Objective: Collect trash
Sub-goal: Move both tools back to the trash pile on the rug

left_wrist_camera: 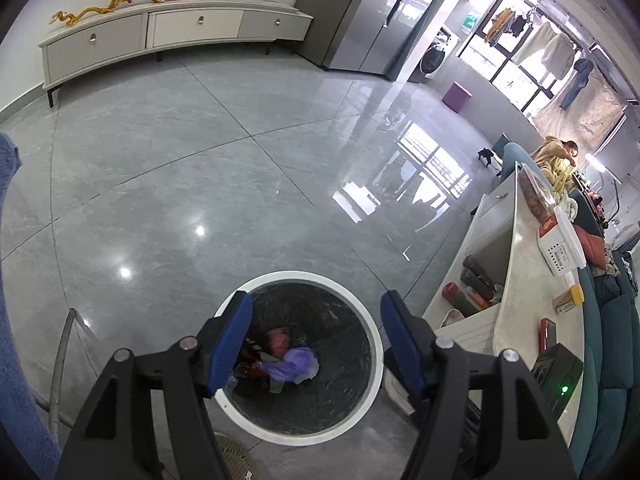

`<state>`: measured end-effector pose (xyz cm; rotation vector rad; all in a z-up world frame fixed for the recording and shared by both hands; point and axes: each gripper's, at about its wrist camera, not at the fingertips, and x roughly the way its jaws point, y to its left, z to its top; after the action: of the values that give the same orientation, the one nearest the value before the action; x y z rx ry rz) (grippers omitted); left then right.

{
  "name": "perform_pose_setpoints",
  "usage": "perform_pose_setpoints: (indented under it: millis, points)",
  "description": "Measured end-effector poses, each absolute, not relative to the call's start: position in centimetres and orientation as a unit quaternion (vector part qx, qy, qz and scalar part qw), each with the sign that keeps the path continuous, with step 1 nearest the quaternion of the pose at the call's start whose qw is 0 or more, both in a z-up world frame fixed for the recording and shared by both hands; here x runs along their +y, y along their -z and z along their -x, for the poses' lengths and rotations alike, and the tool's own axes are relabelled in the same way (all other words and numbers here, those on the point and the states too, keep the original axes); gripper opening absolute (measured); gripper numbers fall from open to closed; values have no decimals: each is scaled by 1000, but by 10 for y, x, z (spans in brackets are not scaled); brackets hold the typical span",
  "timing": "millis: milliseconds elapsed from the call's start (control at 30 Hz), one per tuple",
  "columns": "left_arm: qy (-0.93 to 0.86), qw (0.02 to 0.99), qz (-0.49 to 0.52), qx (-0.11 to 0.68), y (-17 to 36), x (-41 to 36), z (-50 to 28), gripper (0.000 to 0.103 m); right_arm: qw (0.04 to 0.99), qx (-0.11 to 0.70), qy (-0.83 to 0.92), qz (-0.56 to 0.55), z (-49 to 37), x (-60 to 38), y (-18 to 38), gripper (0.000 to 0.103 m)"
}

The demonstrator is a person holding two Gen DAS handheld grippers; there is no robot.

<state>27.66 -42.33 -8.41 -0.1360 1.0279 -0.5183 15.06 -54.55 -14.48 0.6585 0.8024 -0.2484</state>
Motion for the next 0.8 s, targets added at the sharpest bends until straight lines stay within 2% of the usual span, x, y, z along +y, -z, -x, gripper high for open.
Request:
perform_pose_setpoints:
  millis: [333, 367, 433, 800]
  points:
    - [200, 868, 52, 452, 47, -375, -235, 66, 869, 364, 137, -305, -118, -533, 111, 55]
    - [193, 873, 49, 445, 43, -369, -228, 68, 872, 364, 137, -298, -116, -529, 107, 56]
    - [178, 883, 43, 432, 35, -356, -215, 77, 878, 365, 132, -281, -112, -516, 97, 58]
    - [95, 929, 25, 356, -9, -274, -155, 78, 908, 339, 89, -230, -106, -452, 42, 60]
